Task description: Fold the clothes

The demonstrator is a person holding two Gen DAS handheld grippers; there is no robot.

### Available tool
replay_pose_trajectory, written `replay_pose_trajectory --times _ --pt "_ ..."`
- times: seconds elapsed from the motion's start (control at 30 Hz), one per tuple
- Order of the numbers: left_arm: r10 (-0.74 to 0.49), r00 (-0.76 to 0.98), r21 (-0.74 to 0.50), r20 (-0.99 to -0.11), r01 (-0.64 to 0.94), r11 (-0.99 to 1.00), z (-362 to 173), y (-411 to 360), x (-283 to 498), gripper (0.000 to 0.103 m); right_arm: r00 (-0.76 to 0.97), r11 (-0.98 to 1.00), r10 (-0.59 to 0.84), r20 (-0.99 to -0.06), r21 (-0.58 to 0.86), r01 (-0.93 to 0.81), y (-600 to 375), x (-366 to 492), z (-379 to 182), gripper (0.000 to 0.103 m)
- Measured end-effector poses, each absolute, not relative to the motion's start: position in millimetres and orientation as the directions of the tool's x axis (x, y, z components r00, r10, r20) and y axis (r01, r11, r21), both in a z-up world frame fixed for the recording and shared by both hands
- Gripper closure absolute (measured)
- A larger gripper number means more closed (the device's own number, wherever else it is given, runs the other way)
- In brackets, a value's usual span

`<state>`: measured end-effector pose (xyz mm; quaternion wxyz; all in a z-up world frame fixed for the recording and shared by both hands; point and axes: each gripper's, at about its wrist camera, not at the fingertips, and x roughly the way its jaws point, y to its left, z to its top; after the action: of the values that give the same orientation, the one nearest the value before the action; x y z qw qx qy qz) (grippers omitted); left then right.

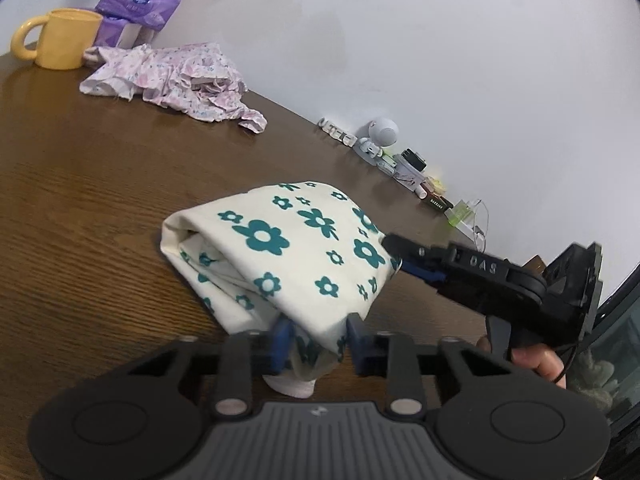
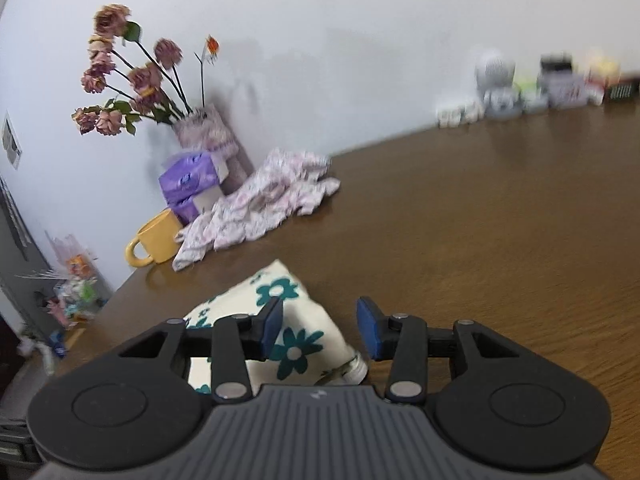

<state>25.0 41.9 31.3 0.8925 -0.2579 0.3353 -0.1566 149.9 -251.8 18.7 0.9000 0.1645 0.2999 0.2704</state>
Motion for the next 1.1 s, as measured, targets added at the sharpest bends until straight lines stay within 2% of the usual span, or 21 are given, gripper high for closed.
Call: replay_pose_trajectory --times 0.07,0.17,0.37,0.4,0.43,0.47,0.5,0.53,0.57,0.67,0.7,0.77,0.9,1.0,1.1 --pt "-0.431 0.735 -0.556 -0.524 0.088 0.827 32.3 49.4 26.0 0.083 0.647 0.773 0.618 -0.447 0.494 -0.397 -254.6 148.2 15.3 0.082" --pt "-0.374 0.758 -0.522 -0.535 0.052 0.851 36.2 66.2 30.0 0.086 0.627 0.749 0.648 -0.433 0.51 -0.422 -256.6 132.6 16.5 0.087" --pt "-0.313 0.775 -0.441 -0.549 0.05 0.896 42.8 81.6 37.2 0.088 0.607 0.727 0.678 -0.415 0.503 -0.468 -245.9 95.7 20.4 0.089" --pt "-0.323 0.774 -0.444 -0.544 0.061 0.894 43.0 80.8 36.6 0.085 0.617 0.735 0.67 -0.414 0.489 -0.47 -243.3 90.9 21.3 0.089" --pt "-0.332 0.775 -0.451 -0.537 0.069 0.89 43.1 79.8 35.6 0.071 0.627 0.743 0.661 -0.413 0.475 -0.471 -240.7 86.0 22.2 0.088" --pt "-0.342 0.776 -0.459 -0.53 0.076 0.885 42.9 79.1 34.8 0.065 0.637 0.752 0.652 -0.412 0.461 -0.472 -238.1 81.2 23.1 0.086" --pt "-0.35 0.776 -0.47 -0.525 0.078 0.879 42.3 78.5 33.6 0.057 0.646 0.76 0.643 -0.41 0.447 -0.473 -235.6 76.4 24.0 0.079" --pt "-0.354 0.776 -0.478 -0.522 0.078 0.875 41.7 77.9 32.7 0.056 0.656 0.768 0.634 -0.408 0.432 -0.473 -233.0 71.5 24.9 0.073" --pt "-0.357 0.776 -0.486 -0.52 0.075 0.871 40.7 78.1 33.6 0.056 0.662 0.773 0.628 -0.41 0.426 -0.469 -231.0 70.6 25.5 0.066" --pt "-0.342 0.775 -0.476 -0.531 0.062 0.877 37.6 77.0 35.1 0.067 0.672 0.792 0.607 -0.424 0.401 -0.461 -224.4 71.7 25.8 0.067" --pt "-0.335 0.772 -0.459 -0.54 0.063 0.886 36.3 75.7 35.6 0.077 0.676 0.802 0.595 -0.435 0.381 -0.46 -221.1 71.4 25.7 0.07" --pt "-0.317 0.769 -0.42 -0.555 0.069 0.905 34.2 72.1 35.4 0.08 0.681 0.819 0.574 -0.455 0.338 -0.464 -214.7 69.9 25.6 0.079" --pt "-0.29 0.771 -0.368 -0.568 0.077 0.927 35.7 66.1 32.1 0.078 0.695 0.846 0.531 -0.484 0.271 -0.459 -207.3 66.9 23.3 0.081" --pt "-0.249 0.784 -0.301 -0.568 0.084 0.95 41.7 59.3 28.2 0.062 0.697 0.846 0.532 -0.48 0.269 -0.46 -208.0 63.8 27.7 0.078" --pt "-0.207 0.787 -0.202 -0.58 0.107 0.973 44.0 48.9 25.8 0.062 0.698 0.848 0.526 -0.485 0.242 -0.471 -206.6 61.6 30.2 0.076"
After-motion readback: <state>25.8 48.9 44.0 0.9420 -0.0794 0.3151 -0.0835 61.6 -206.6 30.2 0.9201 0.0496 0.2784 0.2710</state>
